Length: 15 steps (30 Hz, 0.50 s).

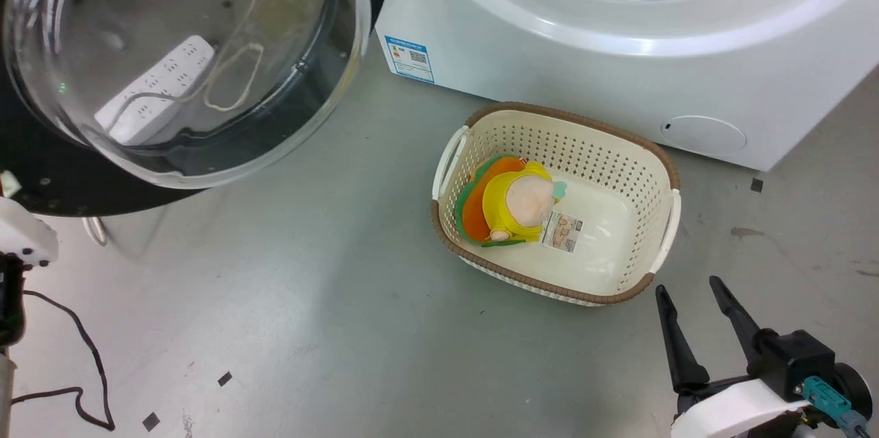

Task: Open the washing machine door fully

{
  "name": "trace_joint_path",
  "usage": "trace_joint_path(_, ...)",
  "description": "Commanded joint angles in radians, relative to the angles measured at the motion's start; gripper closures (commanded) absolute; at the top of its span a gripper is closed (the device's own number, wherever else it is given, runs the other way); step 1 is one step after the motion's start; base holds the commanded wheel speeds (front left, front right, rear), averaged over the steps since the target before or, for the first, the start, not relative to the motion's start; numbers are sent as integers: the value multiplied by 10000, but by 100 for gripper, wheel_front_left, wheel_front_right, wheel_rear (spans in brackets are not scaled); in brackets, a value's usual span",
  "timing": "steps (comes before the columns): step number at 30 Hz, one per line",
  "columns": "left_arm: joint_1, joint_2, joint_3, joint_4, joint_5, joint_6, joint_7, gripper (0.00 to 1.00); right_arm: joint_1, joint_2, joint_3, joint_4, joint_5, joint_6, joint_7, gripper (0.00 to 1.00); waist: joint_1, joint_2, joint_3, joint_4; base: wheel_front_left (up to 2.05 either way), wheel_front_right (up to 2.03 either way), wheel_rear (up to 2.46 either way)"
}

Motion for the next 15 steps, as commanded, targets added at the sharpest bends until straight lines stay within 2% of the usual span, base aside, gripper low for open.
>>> trace_joint_path(1,-222,82,3,302,-33,-83,-177,100,-147,-56,-22,-90,-60,10,20,0,-2,0,48,-59,0,0,0)
trace_joint_path(9,-507,10,-287,1296,167,-446,-928,100,-124,-28,-109,-12,-32,10,-77,0,-2,0,-228,-212,0,0,0)
trace_joint_path(15,-76,-353,-782,966,602,-634,-1512,100,-175,20,-359,127,89,10,-376,0,-2,0,-937,-483,0,0,0)
